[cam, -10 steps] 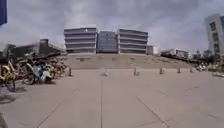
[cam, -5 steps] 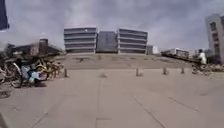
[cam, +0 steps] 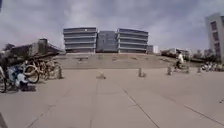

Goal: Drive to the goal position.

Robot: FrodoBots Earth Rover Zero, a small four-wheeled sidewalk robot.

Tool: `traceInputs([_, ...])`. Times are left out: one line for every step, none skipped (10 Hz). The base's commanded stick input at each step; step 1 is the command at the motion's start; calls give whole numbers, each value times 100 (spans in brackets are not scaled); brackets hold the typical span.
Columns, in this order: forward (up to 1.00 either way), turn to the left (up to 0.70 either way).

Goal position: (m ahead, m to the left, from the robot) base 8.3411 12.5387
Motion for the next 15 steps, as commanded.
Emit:
traceInputs([100, 40])
traceInputs([100, 40])
traceInputs([100, 0])
traceInputs([100, 0])
traceInputs([100, 0])
traceInputs([100, 0])
traceInputs([100, 0])
traceInputs([100, 0])
traceInputs([100, 0])
traceInputs([100, 0])
traceInputs([100, 0])
traceInputs([100, 0])
traceInputs([100, 0])
traceInputs([100, 0])
traceInputs([100, 0])
